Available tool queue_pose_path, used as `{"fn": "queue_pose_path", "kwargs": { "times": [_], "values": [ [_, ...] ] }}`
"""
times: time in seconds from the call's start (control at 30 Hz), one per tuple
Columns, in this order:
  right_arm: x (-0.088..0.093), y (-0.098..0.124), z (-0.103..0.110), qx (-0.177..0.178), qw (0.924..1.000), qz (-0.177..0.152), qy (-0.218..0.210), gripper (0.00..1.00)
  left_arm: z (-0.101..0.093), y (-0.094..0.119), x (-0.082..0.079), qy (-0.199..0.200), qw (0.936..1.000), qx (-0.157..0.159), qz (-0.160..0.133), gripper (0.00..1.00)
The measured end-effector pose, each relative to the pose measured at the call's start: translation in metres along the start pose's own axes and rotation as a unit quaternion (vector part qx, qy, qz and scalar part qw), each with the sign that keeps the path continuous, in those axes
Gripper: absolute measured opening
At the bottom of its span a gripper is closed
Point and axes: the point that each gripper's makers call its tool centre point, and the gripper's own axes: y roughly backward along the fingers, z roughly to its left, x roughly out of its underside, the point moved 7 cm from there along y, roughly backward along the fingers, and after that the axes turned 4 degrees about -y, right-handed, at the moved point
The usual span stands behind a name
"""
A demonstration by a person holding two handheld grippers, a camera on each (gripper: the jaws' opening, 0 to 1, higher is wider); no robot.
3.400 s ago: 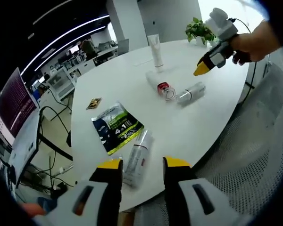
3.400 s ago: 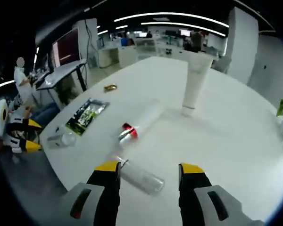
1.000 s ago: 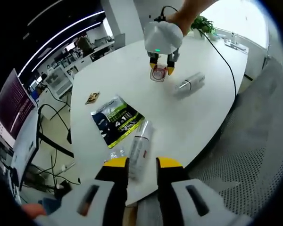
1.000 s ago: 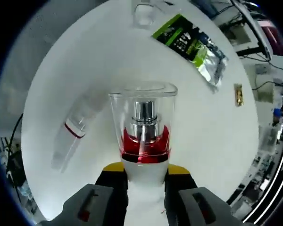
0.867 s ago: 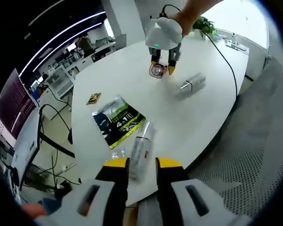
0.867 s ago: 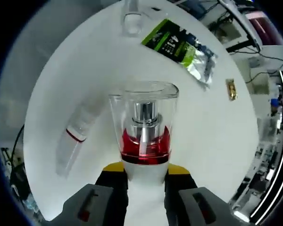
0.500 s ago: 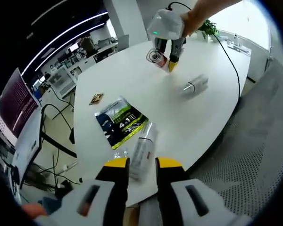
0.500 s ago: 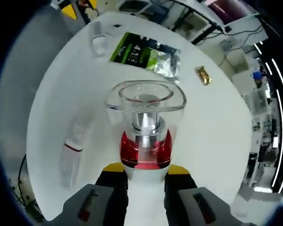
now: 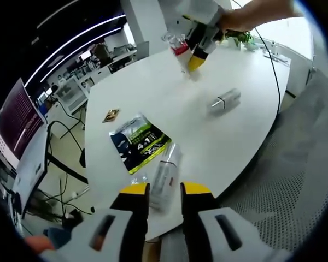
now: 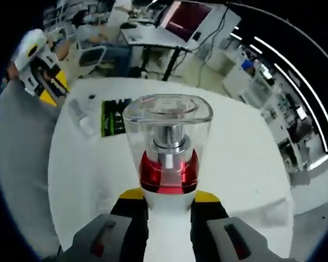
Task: Arrange the skincare products in the storage area until every visible bottle or jar stands upright without overlapping.
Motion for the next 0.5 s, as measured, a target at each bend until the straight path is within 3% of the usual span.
{"fn": "queue_pose_path", "kwargs": {
  "times": [0.13,0.37,0.5],
  "values": [
    [-0.010,0.016,0.008,-0.004,0.9971,-0.045,-0.062,0.23,-0.001,0.000,0.000,-0.003,1.0000,0.001,0.002,0.17],
    [-0.029,0.040,0.030,-0.030,0.9795,-0.119,-0.160,0.23,-0.001,0.000,-0.001,-0.006,1.0000,0.001,-0.002,0.18],
    [-0.045,0.052,0.046,-0.045,0.9705,-0.151,-0.183,0.23,-0.003,0.000,-0.005,0.000,0.9998,0.010,-0.015,0.22]
  ]
}}
